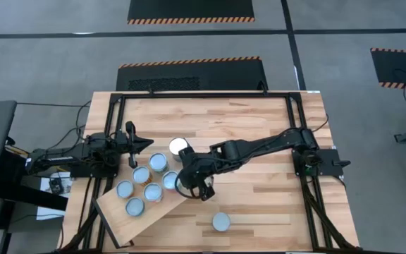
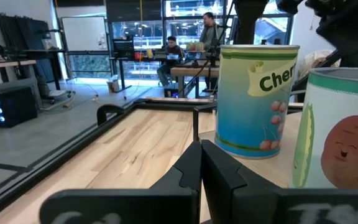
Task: Pick and place cans onto a shelf
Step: Put the canned chicken soup on the shelf, then put the canned cherries on the shelf aligned with the other canned cherries
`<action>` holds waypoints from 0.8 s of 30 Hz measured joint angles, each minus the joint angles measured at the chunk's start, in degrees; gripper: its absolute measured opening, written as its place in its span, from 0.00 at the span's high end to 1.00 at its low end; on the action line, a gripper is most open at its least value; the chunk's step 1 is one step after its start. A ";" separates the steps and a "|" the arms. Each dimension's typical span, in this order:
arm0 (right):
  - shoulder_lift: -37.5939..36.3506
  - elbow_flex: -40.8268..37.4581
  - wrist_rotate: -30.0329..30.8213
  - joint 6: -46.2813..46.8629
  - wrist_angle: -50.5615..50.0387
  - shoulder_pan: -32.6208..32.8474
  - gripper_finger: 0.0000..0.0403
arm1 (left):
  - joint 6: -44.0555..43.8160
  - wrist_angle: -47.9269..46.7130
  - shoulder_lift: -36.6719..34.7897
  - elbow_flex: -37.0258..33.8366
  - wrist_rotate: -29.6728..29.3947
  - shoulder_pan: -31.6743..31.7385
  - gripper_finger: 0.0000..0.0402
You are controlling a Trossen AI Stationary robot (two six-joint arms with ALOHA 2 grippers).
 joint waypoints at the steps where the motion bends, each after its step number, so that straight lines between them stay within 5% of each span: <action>1: 0.00 0.00 -0.02 0.00 0.42 -0.14 0.99 | -0.01 0.00 0.00 0.00 -0.01 0.00 1.00; 13: -0.33 0.07 -0.07 1.16 -0.69 0.26 0.97 | 0.01 0.00 0.00 0.00 -0.01 0.00 1.00; 24: -2.69 -1.33 0.58 19.05 -17.37 9.04 0.99 | 0.01 0.00 0.00 0.00 0.01 0.00 1.00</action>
